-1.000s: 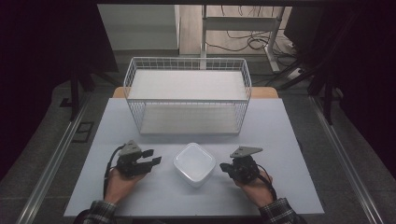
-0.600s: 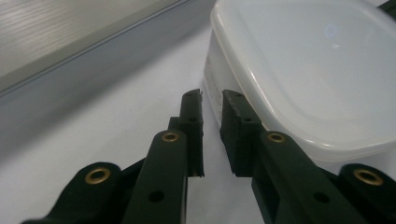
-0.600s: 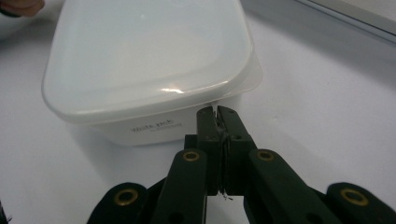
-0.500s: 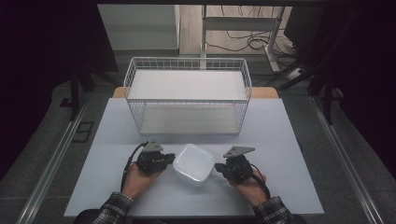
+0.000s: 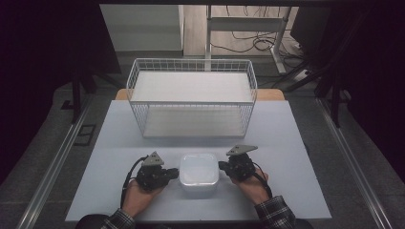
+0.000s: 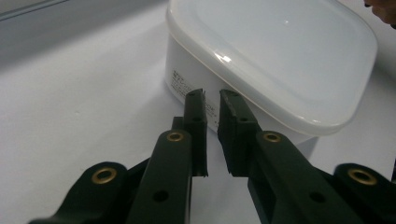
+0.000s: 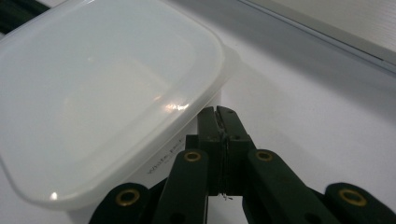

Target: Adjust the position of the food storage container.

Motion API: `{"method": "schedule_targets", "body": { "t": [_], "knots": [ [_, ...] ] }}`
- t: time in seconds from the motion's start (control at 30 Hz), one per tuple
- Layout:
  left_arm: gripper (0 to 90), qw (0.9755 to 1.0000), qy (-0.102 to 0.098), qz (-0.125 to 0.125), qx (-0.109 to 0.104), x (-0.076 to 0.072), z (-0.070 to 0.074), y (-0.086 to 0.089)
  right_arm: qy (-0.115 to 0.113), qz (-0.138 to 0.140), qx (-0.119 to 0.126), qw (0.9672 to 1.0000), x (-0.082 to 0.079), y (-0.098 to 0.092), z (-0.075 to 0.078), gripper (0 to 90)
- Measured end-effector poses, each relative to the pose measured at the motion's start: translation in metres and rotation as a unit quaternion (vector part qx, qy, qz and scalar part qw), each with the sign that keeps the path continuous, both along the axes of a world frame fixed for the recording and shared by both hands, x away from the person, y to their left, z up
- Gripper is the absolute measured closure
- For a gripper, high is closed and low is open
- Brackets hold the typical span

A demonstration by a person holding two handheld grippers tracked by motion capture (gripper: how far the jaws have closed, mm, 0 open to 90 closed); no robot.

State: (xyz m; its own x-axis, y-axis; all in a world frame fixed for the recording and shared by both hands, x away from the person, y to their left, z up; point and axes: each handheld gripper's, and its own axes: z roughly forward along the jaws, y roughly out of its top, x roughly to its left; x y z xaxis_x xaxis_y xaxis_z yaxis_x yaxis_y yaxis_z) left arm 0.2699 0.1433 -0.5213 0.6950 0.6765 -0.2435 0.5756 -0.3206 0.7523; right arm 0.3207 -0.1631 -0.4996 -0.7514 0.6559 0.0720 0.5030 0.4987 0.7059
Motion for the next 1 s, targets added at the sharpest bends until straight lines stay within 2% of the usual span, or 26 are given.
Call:
{"method": "schedule_targets", "body": {
  "t": [0.17, 0.27, 0.3, 0.33, 0.37, 0.4, 0.43, 0.47, 0.5, 0.53, 0.57, 0.67, 0.7, 0.73, 0.77, 0.8, 0.83, 0.87, 0.93, 0.97, 1.0],
  "knots": [
    [79.3, 1.0, -0.002, 0.003, 0.004, 0.003, -0.001, 0.0, 0.0, 0.003, -0.006, 1.0, 0.0, 0.001, -0.002, 88.3],
    [76.6, 0.9996, -0.019, 0.012, 0.02, 0.0, 0.003, 0.005, -0.013, 0.002, -0.016, 0.9998, -0.002, -0.002, 0.001, 86.2],
    [74.4, 0.9994, -0.022, 0.016, 0.021, -0.001, 0.004, 0.009, -0.018, -0.001, -0.017, 0.9997, -0.003, -0.005, 0.003, 84.7],
    [68.9, 0.9992, -0.028, 0.022, 0.019, -0.002, 0.006, 0.014, -0.023, -0.004, -0.012, 0.9997, -0.005, -0.01, 0.005, 81.1],
    [64.6, 0.9992, -0.028, 0.022, 0.019, -0.002, 0.006, 0.014, -0.023, -0.004, -0.012, 0.9997, -0.005, -0.01, 0.005, 81.1],
    [58.5, 0.9988, -0.036, 0.026, 0.019, -0.005, 0.007, 0.019, -0.031, -0.003, -0.009, 0.9995, -0.008, -0.016, 0.007, 75.5],
    [54.8, 0.9988, -0.036, 0.026, 0.019, -0.005, 0.007, 0.019, -0.031, -0.003, -0.009, 0.9995, -0.008, -0.016, 0.007, 75.5],
    [54.8, 0.9986, -0.04, 0.028, 0.02, -0.007, 0.008, 0.021, -0.036, -0.003, -0.008, 0.9993, -0.011, -0.019, 0.008, 72.2],
    [42.7, 0.9981, -0.047, 0.031, 0.023, -0.011, 0.007, 0.024, -0.044, 0.0, -0.01, 0.999, -0.016, -0.023, 0.009, 63.9],
    [38.8, 0.9981, -0.047, 0.031, 0.023, -0.011, 0.007, 0.024, -0.044, 0.0, -0.01, 0.999, -0.016, -0.023, 0.009, 63.9],
    [38.8, 0.998, -0.048, 0.033, 0.026, -0.013, 0.007, 0.024, -0.047, 0.003, -0.012, 0.9988, -0.019, -0.025, 0.009, 60.6],
    [25.3, 0.9981, -0.047, 0.031, 0.026, -0.018, 0.005, 0.026, -0.054, -0.001, -0.013, 0.9984, -0.025, -0.029, 0.009, 49.9],
    [18.4, 0.9981, -0.047, 0.032, 0.025, -0.02, 0.004, 0.027, -0.054, 0.0, -0.008, 0.9985, -0.027, -0.033, 0.01, 38.3],
    [15.5, 0.998, -0.046, 0.035, 0.026, -0.024, 0.003, 0.028, -0.056, 0.002, -0.002, 0.9984, -0.028, -0.034, 0.01, 31.1],
    [14.1, 0.998, -0.046, 0.035, 0.026, -0.024, 0.003, 0.028, -0.056, 0.002, -0.002, 0.9984, -0.028, -0.034, 0.01, 31.1],
    [14.1, 0.9981, -0.045, 0.034, 0.027, -0.025, 0.002, 0.029, -0.058, 0.003, 0.001, 0.9983, -0.03, -0.035, 0.009, 26.2],
    [10.4, 0.9982, -0.042, 0.034, 0.027, -0.026, 0.001, 0.029, -0.058, 0.005, 0.002, 0.9983, -0.032, -0.036, 0.009, 21.3],
    [7.0, 0.9979, -0.045, 0.036, 0.027, -0.028, -0.001, 0.031, -0.061, 0.006, 0.0, 0.9981, -0.036, -0.037, 0.006, 12.1],
    [5.5, 0.9977, -0.049, 0.037, 0.029, -0.029, -0.003, 0.031, -0.063, 0.003, -0.011, 0.9979, -0.039, -0.038, 0.002, 5.9],
    [5.5, 0.9974, -0.052, 0.038, 0.033, -0.03, -0.004, 0.032, -0.063, 0.003, -0.011, 0.9979, -0.039, -0.038, 0.002, 5.9],
    [5.4, 0.9961, -0.064, 0.039, 0.046, -0.031, -0.006, 0.033, -0.06, 0.005, -0.015, 0.9981, -0.04, -0.039, -0.003, 3.5]
  ]
}}
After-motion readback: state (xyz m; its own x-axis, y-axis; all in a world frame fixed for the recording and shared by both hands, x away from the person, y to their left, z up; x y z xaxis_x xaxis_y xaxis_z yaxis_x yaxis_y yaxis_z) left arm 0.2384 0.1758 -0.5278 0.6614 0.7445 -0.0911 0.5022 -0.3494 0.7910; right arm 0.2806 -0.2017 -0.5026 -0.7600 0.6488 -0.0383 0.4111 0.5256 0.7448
